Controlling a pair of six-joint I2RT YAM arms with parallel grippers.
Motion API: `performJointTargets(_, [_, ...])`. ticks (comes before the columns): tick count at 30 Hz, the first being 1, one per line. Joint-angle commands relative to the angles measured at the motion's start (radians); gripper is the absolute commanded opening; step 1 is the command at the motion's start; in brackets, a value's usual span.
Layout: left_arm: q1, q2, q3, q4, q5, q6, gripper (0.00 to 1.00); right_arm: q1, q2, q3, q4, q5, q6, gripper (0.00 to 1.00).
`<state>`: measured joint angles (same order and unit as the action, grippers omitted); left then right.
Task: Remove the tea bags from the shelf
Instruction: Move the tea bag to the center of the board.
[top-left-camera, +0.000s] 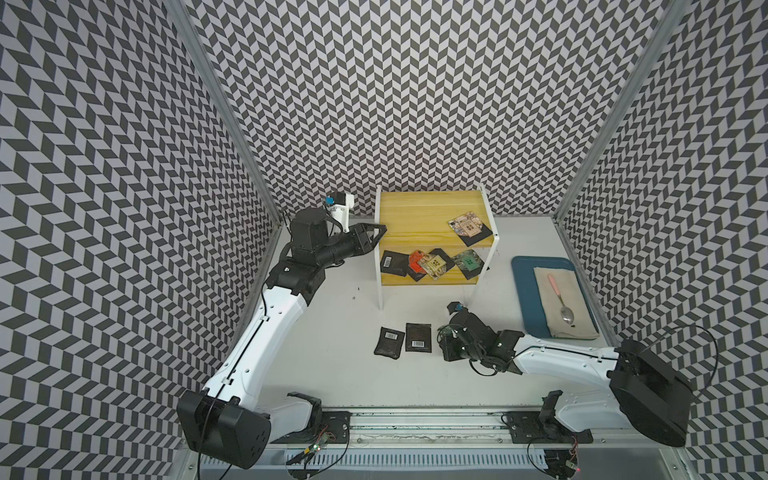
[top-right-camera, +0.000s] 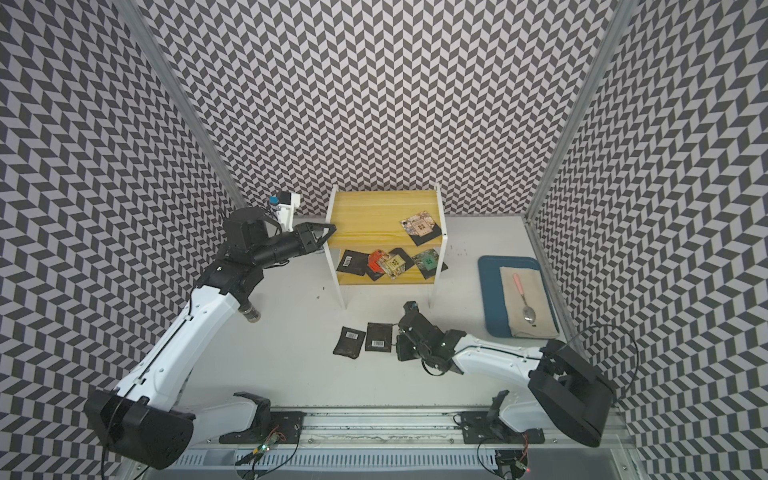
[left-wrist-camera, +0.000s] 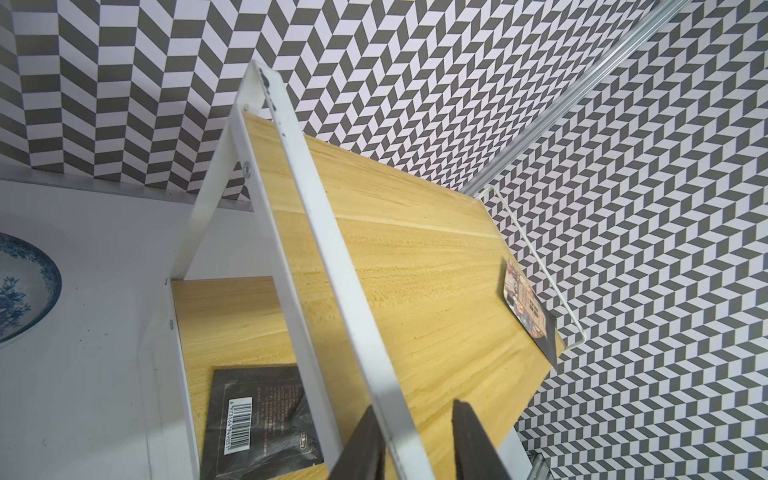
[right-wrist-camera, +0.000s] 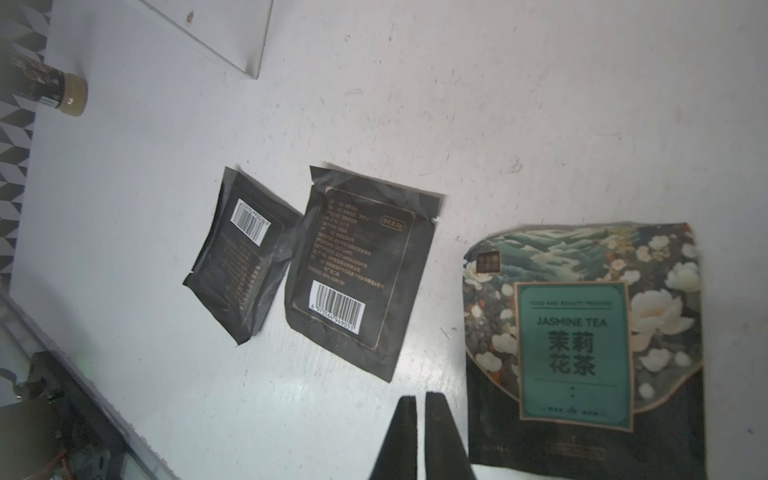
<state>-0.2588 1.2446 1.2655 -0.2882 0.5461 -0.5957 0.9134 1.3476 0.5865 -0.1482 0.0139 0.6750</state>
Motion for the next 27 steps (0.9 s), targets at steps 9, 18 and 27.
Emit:
performJointTargets(9, [0.020, 0.000, -0.031, -0.080, -0.023, 0.020, 0.31, -0.001, -0.181, 0.064, -0.106, 0.133, -0.039, 0.41])
performJointTargets(18, [0.021, 0.012, -0.005, -0.092, -0.026, 0.030, 0.30, 0.002, -0.350, 0.254, -0.288, 0.144, -0.220, 0.54])
performJointTargets(27, [0.022, 0.017, 0.000, -0.098, -0.031, 0.039, 0.31, 0.036, -0.325, 0.566, -0.496, 0.318, -0.439, 0.65])
